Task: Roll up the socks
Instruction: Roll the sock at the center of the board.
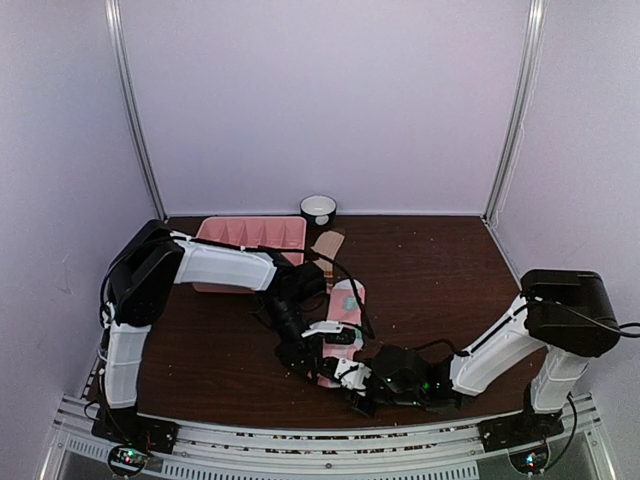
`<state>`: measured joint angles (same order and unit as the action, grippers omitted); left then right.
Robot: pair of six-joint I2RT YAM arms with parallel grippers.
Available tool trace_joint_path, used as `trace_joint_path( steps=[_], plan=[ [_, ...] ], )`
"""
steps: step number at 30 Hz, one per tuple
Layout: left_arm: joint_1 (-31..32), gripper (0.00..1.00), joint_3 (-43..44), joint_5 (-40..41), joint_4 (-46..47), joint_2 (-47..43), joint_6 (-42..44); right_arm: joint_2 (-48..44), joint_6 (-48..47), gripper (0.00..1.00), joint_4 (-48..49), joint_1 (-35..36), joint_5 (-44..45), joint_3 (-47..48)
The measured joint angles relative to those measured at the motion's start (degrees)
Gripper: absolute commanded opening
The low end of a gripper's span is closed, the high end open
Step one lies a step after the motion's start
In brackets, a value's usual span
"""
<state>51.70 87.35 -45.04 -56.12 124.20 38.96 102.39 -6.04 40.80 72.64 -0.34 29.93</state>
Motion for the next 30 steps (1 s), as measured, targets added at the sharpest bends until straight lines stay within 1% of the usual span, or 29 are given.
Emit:
trace_joint_path(
  steps=[1,2,3,6,9,13,18,21,30],
  plan=[
    [0.0,0.48,-0.4,0.6,0.5,-0.5,0.1,0.0,0.7,0.16,0.2,-0.4,-0.9,0.0],
    [0.0,0.55,-1.3,1.6,1.1,-1.2,0.2,0.0,1.7,0.15,0.4,-0.8,-1.5,-0.1],
    [0.0,0.57,-2.8,2.8,2.4,-2.6,0.2,0.1,3.0,0.14,0.8,-1.3,-2.5,-0.2],
    [0.0,0.59,-7.9,6.6,5.9,-8.2,0.1,0.4,6.4,0.11,2.9,-2.6,-5.8,-1.1],
    [0.3,0.59,-11.6,10.3,9.2,-13.5,0.2,1.2,9.6,0.08,5.8,-3.8,-8.8,-2.2],
    [2.5,0.58,-14.1,14.8,14.4,-17.2,0.5,2.9,15.4,0.07,10.1,-6.1,-13.7,-3.0],
    [7.5,0.55,-16.1,18.3,20.6,-17.5,1.5,5.2,21.4,0.06,14.9,-8.3,-18.8,-3.8],
    [9.9,0.52,-17.2,20.3,22.1,-16.9,2.6,6.2,24.5,0.06,17.4,-9.4,-20.7,-4.3],
    [10.2,0.5,-18.8,26.9,27.4,-14.5,4.9,6.6,28.1,0.05,19.4,-10.4,-22.8,-5.2]
  ],
)
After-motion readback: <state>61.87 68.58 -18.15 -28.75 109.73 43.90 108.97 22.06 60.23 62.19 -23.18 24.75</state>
